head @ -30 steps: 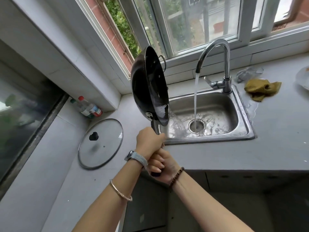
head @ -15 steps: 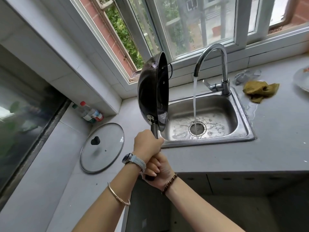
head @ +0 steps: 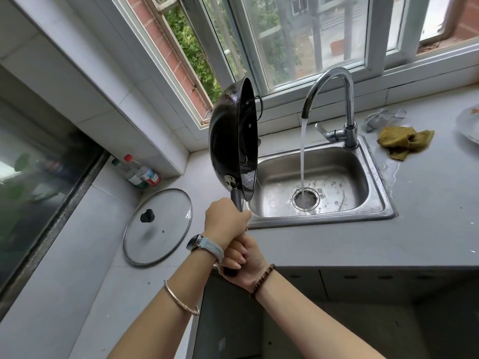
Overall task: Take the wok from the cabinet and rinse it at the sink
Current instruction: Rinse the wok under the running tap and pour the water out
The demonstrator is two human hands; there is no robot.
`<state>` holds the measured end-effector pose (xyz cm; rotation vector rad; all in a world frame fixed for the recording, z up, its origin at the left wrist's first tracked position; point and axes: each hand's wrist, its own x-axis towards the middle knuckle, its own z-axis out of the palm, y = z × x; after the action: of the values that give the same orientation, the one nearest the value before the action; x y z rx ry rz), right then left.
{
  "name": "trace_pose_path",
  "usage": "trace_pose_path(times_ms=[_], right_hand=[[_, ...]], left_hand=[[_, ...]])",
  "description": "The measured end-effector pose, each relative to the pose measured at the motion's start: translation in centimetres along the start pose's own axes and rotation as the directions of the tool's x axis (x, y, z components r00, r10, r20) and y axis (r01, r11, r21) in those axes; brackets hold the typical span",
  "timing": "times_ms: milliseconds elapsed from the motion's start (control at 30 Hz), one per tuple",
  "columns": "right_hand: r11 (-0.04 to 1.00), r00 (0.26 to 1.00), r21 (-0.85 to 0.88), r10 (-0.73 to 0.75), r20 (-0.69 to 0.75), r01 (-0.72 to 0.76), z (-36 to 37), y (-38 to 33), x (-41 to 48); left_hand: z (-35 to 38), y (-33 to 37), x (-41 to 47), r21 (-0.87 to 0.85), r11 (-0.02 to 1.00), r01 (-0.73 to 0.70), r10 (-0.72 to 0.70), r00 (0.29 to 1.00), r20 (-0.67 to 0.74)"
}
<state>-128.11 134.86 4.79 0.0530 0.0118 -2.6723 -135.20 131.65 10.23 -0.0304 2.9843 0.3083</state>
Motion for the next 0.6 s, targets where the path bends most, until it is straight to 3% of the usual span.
trace_pose_path(times_ms=[600], right_hand=[[1.000, 1.000, -0.005, 0.006, 0.013, -0.006, 0.39, 0.83, 0.50]], left_hand=[[-0.60, -0.89, 0.10, 0.008, 1.000, 0.025, -0.025, 0.999, 0.025]])
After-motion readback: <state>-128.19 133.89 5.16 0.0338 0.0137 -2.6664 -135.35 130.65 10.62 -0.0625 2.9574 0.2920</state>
